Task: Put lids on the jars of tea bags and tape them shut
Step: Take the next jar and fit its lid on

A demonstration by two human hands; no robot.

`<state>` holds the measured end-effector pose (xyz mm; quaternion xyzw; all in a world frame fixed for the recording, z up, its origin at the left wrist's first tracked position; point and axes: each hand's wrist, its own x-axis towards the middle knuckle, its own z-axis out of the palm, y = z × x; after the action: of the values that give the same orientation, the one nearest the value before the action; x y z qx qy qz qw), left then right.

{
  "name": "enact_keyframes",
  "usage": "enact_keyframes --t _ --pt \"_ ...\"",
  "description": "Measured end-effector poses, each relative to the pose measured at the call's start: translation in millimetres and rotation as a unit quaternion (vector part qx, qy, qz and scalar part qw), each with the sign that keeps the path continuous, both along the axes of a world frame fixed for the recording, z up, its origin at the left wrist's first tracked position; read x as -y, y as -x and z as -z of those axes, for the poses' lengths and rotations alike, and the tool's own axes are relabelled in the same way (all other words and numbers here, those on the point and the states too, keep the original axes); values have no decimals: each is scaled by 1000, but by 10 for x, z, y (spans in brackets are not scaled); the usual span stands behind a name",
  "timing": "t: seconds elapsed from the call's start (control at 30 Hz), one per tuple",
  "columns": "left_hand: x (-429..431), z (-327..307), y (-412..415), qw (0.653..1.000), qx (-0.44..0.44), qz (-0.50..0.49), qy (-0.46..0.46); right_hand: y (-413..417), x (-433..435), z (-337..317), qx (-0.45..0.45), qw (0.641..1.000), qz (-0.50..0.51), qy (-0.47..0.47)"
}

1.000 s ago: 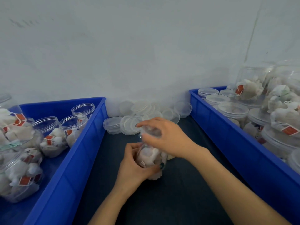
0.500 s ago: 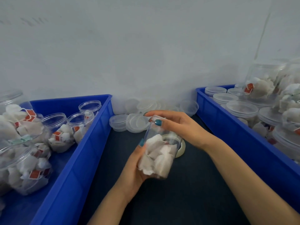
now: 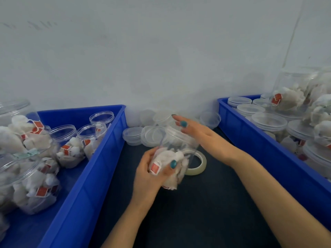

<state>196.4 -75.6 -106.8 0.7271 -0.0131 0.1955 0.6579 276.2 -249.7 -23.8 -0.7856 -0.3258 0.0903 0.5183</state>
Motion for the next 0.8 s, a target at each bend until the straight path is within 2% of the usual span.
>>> enact_keyframes --t 0.03,0.1,0.2,0.3,0.43,0.53,0.6,0.7,0.8 --pt "8 -9 7 998 -13 37 49 27 37 -2 24 999 -21 -7" --pt "43 -13 19 997 -7 55 55 49 10 25 54 998 -35 -27" --pt "89 27 26 1000 18 4 0 60 -131 75 78 995 7 -58" --pt "58 62 26 991 53 -78 -98 78 -222 165 89 990 50 -102" --pt "-11 95 3 974 77 -120 -174 98 -269 201 108 985 52 -123" --pt "13 103 0 968 44 -129 -209 93 -197 150 132 989 41 -46" --pt "23 113 -8 969 25 -127 -213 61 -124 105 108 994 23 -6" --pt "-14 135 -43 983 -5 -124 -134 -61 41 49 59 997 19 42" --pt "-56 177 -79 983 -22 -145 -108 -229 234 129 75 978 49 191"
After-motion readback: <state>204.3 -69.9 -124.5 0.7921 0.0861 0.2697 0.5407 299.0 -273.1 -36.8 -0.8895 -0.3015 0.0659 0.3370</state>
